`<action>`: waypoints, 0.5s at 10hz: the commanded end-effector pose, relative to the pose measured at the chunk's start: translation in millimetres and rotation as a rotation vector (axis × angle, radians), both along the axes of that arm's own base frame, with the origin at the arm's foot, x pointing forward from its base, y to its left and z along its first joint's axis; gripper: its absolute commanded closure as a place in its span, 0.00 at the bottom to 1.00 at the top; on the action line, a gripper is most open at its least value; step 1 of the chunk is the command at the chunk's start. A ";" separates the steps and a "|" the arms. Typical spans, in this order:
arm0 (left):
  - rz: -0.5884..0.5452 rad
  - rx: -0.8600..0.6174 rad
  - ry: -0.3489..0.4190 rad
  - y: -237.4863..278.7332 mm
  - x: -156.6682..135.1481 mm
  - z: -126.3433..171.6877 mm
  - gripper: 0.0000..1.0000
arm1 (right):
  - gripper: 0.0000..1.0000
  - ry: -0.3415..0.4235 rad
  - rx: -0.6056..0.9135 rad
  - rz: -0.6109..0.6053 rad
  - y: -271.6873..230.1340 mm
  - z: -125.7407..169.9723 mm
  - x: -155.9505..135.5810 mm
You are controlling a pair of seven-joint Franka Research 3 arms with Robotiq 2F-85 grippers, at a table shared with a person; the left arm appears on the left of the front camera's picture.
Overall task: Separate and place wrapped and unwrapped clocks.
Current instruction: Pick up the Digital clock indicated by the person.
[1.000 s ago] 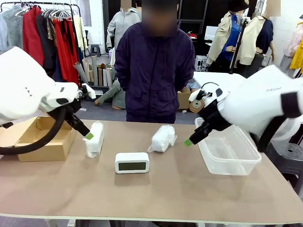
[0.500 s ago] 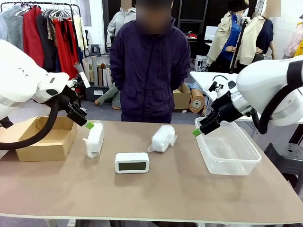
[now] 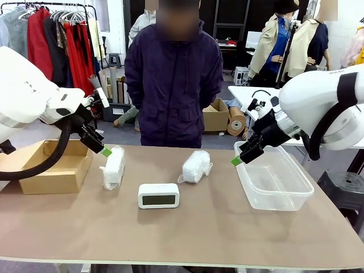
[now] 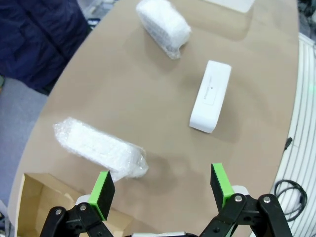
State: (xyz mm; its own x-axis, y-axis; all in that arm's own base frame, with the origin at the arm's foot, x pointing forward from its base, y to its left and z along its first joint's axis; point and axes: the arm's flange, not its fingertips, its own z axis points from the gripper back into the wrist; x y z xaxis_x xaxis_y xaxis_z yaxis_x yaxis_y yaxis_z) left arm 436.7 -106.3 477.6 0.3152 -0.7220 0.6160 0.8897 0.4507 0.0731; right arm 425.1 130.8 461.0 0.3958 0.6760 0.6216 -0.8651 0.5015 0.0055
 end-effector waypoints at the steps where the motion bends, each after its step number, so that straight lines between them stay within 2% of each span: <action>1: -0.169 -0.020 -0.003 18.2 13.9 10.6 0.00 | 0.00 -0.047 0.025 0.127 -1.4 15.2 24.0; 2: -0.231 -0.020 -0.008 23.5 21.9 12.9 0.00 | 0.00 -0.048 0.037 0.174 -1.7 25.9 33.6; 3: -0.279 -0.041 -0.048 30.4 31.2 16.8 0.00 | 0.00 -0.049 0.071 0.240 -3.4 35.0 40.6; 5: -0.365 -0.048 -0.089 39.2 45.1 29.2 0.00 | 0.00 -0.130 0.104 0.275 -11.6 58.9 50.8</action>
State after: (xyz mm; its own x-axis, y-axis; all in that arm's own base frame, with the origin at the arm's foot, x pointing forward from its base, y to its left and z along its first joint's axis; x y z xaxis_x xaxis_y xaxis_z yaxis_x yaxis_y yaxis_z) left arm 465.8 -73.3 506.9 0.0301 -0.7678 0.6400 0.9792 0.1513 0.1354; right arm 462.7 129.1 520.2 0.1631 0.7044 0.6908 -0.9574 0.2822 -0.0618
